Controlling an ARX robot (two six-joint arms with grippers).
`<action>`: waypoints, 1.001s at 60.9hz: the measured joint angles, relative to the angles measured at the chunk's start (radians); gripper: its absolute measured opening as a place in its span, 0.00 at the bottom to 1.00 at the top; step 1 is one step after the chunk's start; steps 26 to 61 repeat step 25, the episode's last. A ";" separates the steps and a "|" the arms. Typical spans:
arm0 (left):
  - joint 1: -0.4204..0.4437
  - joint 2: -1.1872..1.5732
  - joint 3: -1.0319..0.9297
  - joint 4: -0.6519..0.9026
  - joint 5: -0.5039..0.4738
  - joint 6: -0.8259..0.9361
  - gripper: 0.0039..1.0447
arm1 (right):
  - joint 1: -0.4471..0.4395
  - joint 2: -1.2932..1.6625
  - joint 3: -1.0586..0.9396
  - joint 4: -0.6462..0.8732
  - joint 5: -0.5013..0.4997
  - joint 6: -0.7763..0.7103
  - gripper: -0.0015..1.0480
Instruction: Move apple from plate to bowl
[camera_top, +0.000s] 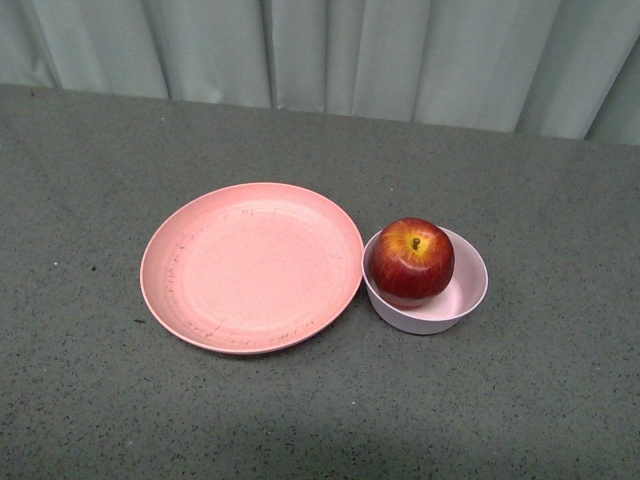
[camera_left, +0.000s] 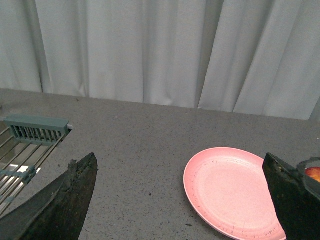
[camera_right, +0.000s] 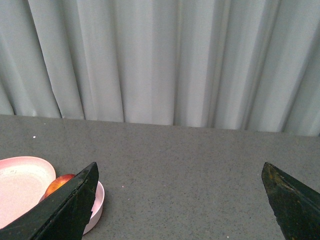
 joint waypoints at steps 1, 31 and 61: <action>0.000 0.000 0.000 0.000 0.000 0.000 0.94 | 0.000 0.000 0.000 0.000 0.000 0.000 0.91; 0.000 0.000 0.000 0.000 0.000 0.000 0.94 | 0.000 0.000 0.000 0.000 0.000 0.000 0.91; 0.000 0.000 0.000 0.000 0.000 0.000 0.94 | 0.000 0.000 0.000 0.000 0.000 0.000 0.91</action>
